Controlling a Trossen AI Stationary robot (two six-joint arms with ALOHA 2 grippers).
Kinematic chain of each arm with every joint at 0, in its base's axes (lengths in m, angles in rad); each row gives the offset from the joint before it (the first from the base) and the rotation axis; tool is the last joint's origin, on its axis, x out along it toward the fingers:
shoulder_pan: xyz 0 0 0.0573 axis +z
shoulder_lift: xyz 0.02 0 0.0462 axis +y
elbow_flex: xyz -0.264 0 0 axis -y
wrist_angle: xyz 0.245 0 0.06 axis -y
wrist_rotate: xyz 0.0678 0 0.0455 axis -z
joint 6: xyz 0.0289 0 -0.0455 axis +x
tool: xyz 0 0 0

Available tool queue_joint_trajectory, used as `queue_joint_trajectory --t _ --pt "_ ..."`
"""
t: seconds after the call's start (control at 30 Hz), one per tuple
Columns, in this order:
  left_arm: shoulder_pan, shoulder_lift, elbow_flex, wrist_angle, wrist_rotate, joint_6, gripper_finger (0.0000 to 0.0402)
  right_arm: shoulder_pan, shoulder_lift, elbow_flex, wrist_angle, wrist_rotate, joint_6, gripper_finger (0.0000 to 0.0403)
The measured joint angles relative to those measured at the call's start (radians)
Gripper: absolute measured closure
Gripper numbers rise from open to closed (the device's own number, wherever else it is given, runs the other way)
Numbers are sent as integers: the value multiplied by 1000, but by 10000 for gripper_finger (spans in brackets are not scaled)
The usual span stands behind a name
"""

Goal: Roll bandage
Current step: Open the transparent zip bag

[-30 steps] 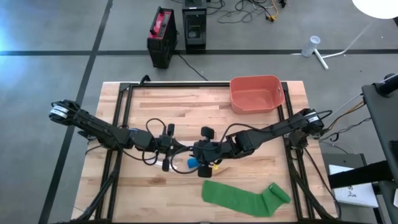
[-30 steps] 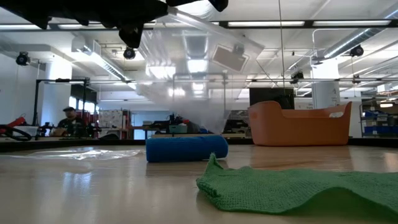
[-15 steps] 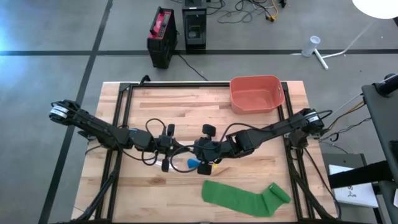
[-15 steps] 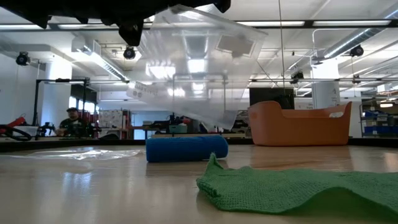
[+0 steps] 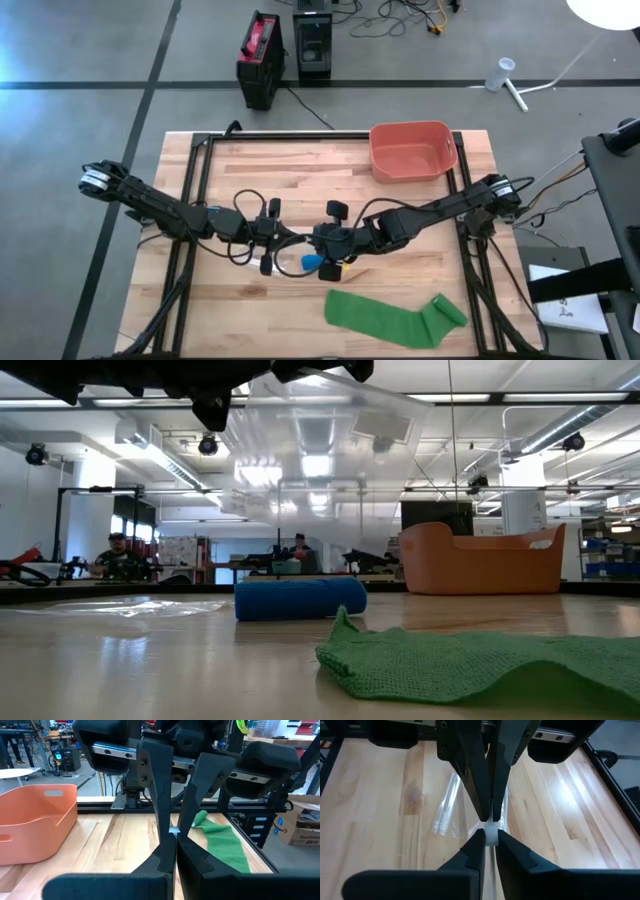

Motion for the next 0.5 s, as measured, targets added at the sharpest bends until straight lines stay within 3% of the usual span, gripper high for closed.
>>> queue_joint_trajectory --t 0.33,0.5 --pt "0 0 0 -1 0 11 401 -1 0 0 22 4 10 331" --pt "0 0 0 0 0 11 401 -2 0 0 20 3 17 344"
